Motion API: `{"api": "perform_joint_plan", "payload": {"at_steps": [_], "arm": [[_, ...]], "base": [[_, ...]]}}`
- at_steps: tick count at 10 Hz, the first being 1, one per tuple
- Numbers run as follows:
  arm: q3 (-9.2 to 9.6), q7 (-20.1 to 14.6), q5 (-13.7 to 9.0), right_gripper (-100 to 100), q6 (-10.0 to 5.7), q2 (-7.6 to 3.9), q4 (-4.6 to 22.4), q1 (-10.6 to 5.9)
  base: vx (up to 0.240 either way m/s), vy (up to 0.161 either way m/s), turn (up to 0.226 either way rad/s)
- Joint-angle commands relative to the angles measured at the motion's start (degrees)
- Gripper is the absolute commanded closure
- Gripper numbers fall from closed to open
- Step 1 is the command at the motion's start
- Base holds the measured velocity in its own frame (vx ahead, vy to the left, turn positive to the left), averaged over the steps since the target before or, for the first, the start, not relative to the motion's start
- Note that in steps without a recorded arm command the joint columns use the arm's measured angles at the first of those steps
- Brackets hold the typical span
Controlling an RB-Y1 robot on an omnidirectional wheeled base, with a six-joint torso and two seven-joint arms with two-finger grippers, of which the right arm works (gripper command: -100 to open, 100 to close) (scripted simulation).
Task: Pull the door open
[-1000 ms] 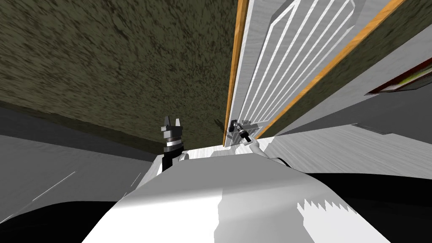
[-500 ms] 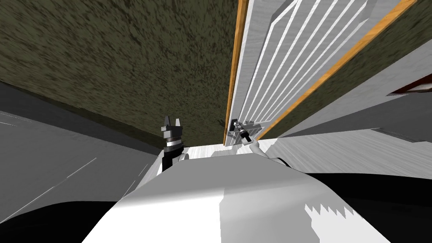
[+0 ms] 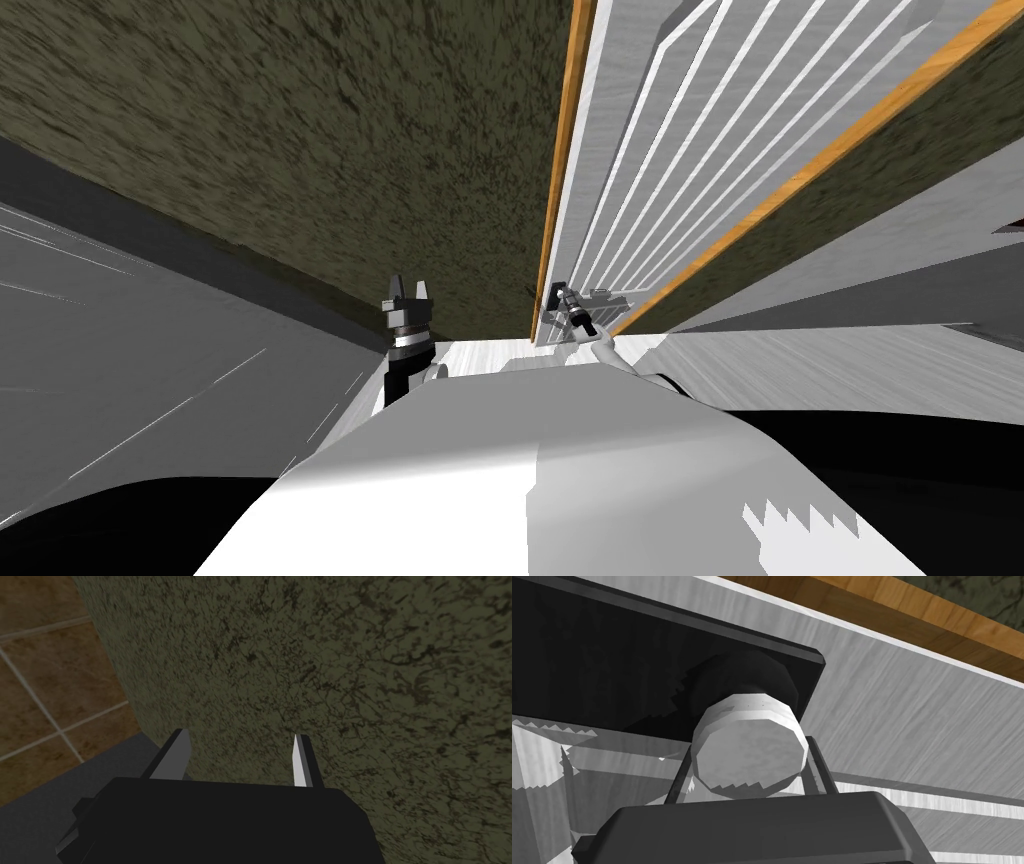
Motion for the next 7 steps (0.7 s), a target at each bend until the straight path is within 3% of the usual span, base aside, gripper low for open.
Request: {"api": "perform_joint_plan", "payload": {"at_steps": [1,3,6,7], "arm": [[0.06,-2.86,-2.86,100,-0.05,-0.11,-0.65,-0.35],[0.11,-4.90,-5.04,100,0.16,-0.16,-0.62,-0.37],[0.25,-9.87,-10.52,100,0.78,-0.28,-0.56,-0.41],[0.25,-10.41,-11.06,100,0.78,-0.28,-0.56,-0.41]], "base": [[-0.084,-0.057,0.161],[-0.070,-0.054,0.117],[-0.074,-0.048,0.145],[-0.071,-0.034,0.073]]}}
